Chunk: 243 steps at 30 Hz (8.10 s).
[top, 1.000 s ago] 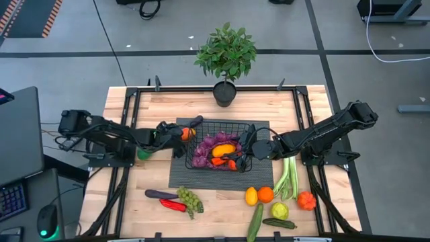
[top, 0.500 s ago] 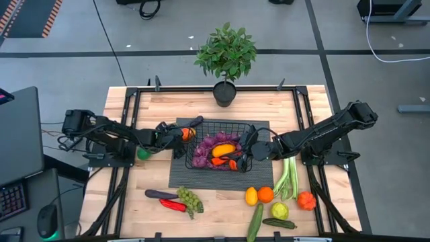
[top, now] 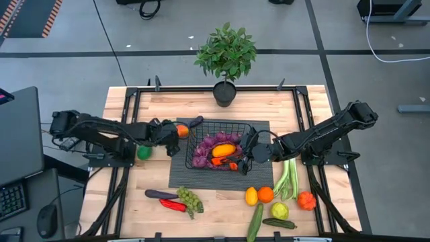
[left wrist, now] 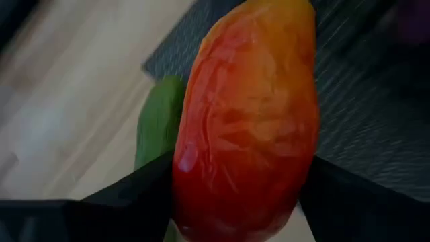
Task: Build produce basket
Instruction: Put the red mango into the wire basket, then put the eggplant into the wire basket
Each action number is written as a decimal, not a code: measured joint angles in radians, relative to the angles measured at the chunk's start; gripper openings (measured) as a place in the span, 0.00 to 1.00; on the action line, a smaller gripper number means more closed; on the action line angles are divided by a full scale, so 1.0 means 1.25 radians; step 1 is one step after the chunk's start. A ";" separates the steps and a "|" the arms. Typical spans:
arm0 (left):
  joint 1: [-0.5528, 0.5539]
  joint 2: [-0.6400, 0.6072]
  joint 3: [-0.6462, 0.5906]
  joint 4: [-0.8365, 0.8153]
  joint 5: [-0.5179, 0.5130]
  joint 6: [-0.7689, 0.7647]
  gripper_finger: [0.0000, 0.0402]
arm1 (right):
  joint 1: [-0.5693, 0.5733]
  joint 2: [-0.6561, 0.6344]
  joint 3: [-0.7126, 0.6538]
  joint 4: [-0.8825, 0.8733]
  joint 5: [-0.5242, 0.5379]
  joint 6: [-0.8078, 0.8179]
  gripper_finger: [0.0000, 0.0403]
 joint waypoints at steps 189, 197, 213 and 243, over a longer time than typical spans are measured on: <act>-0.055 0.265 0.276 0.268 0.143 0.235 0.78 | 0.094 -0.014 -0.001 -0.466 0.082 0.515 0.86; -0.073 0.260 0.404 0.145 0.143 0.272 0.78 | 0.094 -0.014 -0.001 -0.467 0.091 0.497 0.86; -0.037 0.236 0.486 -0.364 -0.043 0.228 0.78 | 0.114 -0.018 -0.001 -0.465 0.129 0.477 0.86; 0.379 0.052 0.006 0.234 0.382 0.541 0.73 | 0.161 -0.096 0.000 -0.310 0.230 0.269 0.86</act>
